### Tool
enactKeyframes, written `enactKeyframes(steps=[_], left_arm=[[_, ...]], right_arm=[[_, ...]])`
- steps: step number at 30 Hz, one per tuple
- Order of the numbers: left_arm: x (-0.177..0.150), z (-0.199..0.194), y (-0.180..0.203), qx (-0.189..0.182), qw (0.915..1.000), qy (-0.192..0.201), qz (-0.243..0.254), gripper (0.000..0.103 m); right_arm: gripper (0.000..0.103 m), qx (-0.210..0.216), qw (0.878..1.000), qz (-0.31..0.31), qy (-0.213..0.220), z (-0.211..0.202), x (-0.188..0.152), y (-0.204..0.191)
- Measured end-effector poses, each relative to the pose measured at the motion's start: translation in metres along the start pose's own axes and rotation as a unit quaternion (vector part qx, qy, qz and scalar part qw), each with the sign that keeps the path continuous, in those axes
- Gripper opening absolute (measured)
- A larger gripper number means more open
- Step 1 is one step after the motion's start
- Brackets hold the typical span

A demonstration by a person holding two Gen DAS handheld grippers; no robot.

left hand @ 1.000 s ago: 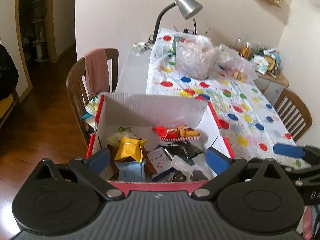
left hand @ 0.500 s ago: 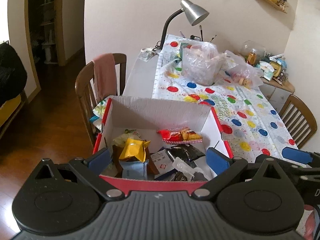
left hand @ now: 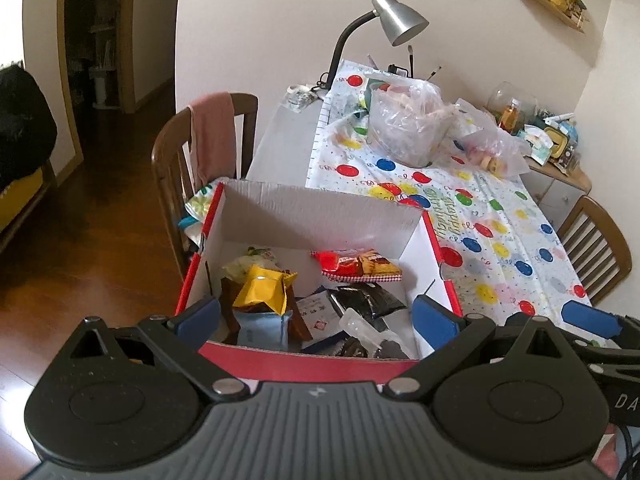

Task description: Organize snacks

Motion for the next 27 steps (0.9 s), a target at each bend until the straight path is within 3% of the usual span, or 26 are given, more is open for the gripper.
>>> enactKeyframes(steps=[18,27], left_arm=[[0.005,-0.002,0.006,0.011,0.9995,0.019,0.023,0.103],[0.002,0.008,0.005,0.012,0.9997,-0.003,0.022,0.103]], right_arm=[[0.103,0.003,1.000,-0.011,-0.003,0.006,0.002,-0.004],[0.103,-0.006,1.000,0.002,-0.015,0.012,-0.001,0.002]])
Point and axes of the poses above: each gripper's, at about its wrist camera, not at the fingertips, and z roughly the way its jaws point, y to its right, x to its top, the point moved 3 cm from there along z, roughly the way its jaws point, and after that the axes turned 3 degrees about y, right-handed, at the moved point
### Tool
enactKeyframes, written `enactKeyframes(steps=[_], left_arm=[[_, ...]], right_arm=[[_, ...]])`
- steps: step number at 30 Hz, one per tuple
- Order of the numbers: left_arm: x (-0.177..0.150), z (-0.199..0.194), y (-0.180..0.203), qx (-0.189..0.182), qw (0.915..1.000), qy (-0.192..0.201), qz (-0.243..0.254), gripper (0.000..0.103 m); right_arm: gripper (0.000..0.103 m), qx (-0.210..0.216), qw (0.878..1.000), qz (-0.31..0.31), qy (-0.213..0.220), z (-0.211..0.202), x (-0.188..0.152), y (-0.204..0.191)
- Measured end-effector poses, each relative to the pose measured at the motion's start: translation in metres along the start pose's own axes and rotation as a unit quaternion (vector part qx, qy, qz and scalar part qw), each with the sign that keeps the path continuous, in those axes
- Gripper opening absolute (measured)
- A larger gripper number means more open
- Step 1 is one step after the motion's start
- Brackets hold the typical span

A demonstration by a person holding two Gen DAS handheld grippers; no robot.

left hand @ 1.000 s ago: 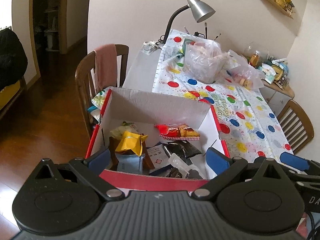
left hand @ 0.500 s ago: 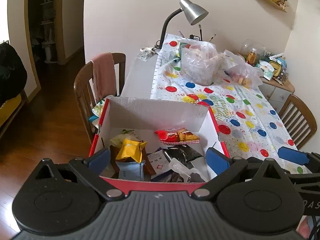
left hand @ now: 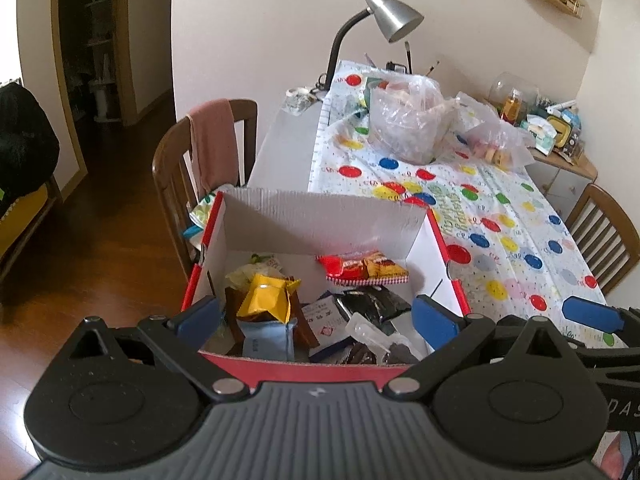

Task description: Organize snacks

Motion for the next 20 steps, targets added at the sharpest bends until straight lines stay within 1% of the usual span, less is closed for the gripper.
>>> enactKeyframes(steps=[6,20], left_arm=[[-0.0024,0.0048,0.0001,-0.003,0.9999,-0.011,-0.001,0.103],[-0.0042,0.0060,0.0029,-0.003,0.9999,-0.013,-0.001,0.103]], right_arm=[[0.103,0.000,1.000,0.003,-0.006,0.0024,-0.0013,0.0010],[0.103,-0.006,1.000,0.014,-0.009,0.0011,-0.0035,0.0057]])
Point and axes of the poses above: each gripper's, at about its wrist camera, not at the fingertips, and z roughly the way its jaws point, y to its right, x to its top, the point moved 3 cm from there along z, roughly the way its jaws point, and after that the axes turned 3 degrees about y, right-handed, at the moved point
